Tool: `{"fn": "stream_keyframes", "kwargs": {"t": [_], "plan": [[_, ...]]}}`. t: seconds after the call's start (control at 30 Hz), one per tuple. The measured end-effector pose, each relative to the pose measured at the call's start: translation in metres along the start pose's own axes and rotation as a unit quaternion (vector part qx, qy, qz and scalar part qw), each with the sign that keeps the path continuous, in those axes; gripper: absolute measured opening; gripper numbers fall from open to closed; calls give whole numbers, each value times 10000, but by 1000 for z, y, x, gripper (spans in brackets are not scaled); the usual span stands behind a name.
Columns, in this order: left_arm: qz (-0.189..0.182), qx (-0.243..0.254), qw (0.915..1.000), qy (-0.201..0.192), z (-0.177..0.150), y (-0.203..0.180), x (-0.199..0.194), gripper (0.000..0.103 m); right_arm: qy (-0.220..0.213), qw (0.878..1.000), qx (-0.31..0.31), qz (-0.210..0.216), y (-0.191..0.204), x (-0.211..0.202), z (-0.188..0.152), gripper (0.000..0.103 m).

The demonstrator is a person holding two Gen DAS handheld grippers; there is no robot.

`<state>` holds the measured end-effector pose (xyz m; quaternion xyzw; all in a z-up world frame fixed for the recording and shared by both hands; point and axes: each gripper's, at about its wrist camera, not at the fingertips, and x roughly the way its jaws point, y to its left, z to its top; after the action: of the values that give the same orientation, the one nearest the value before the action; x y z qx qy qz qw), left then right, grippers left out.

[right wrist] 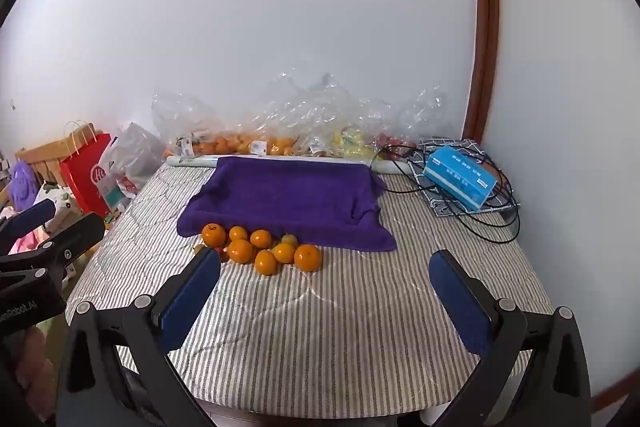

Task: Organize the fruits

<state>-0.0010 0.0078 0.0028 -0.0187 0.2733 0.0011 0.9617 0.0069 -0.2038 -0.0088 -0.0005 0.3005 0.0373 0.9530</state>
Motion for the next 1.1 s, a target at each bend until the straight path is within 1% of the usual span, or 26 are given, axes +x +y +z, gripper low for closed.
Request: {"fn": "stream_keyframes", "kwargs": {"t": [0.37, 0.67, 0.83, 1.1], "plan": [[-2, -25, 10000, -7, 0, 0, -1, 103, -51, 10000, 9, 11, -2, -5, 4, 103], [6, -16, 10000, -29, -5, 0, -2, 103, -74, 10000, 16, 28, -3, -5, 6, 103], [-32, -93, 9999, -67, -9, 4, -3, 103, -108, 9999, -19, 26, 0, -7, 6, 103], [-39, -136, 9999, -22, -3, 5, 0, 103, -171, 9998, -47, -2, 0, -10, 8, 103]]}}
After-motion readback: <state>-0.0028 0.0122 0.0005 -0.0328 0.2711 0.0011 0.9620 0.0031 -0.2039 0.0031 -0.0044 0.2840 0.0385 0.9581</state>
